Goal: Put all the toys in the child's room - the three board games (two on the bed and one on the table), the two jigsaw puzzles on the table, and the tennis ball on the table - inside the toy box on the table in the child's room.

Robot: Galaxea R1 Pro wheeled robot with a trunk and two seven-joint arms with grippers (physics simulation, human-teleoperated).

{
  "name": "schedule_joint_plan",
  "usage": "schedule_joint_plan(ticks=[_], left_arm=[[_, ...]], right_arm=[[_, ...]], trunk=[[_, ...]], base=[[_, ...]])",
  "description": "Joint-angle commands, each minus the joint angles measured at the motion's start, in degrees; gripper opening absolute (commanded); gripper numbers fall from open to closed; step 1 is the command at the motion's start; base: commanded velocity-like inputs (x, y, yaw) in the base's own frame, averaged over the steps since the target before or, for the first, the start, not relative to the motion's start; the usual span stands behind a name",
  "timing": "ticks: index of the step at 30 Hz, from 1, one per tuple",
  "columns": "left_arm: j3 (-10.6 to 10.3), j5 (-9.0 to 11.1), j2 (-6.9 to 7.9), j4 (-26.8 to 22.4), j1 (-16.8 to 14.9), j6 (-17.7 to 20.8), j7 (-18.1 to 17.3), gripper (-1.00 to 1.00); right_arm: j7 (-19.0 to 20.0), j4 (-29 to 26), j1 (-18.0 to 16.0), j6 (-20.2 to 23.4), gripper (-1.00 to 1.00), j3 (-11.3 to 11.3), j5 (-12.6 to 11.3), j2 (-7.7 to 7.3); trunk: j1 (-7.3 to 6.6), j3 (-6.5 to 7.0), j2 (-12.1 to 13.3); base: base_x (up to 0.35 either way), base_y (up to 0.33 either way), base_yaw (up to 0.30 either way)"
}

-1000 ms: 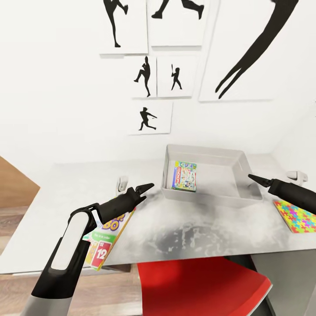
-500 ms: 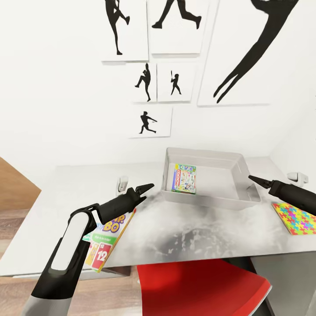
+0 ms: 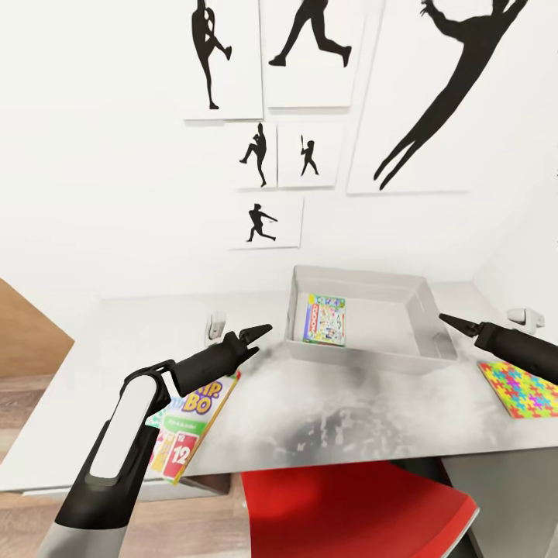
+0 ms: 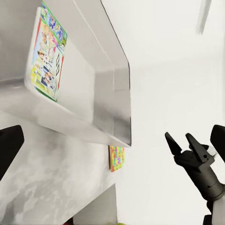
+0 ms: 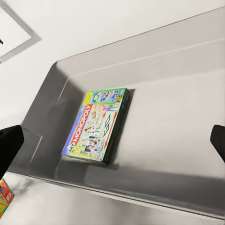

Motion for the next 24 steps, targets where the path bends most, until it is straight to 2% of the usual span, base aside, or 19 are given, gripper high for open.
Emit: schedule_joint_plan(ticks=[1, 24], left_arm=[[0.0, 0.6, -0.08, 0.0, 0.0, 0.2, 0.6, 1.00], [0.0, 0.6, -0.23, 0.0, 0.0, 0.1, 0.8, 1.00]], right_arm=[[-0.1, 0.0, 0.0, 0.5, 1.00, 0.0, -0.4, 0.02], [-0.1, 0.0, 0.1, 0.5, 1.00, 0.8, -0.4, 0.54]], trunk=[[0.04, 0.00, -0.1], [0.04, 2.15, -0.1]], base=[[0.000, 0.000, 0.000], [0.000, 0.000, 0.000]])
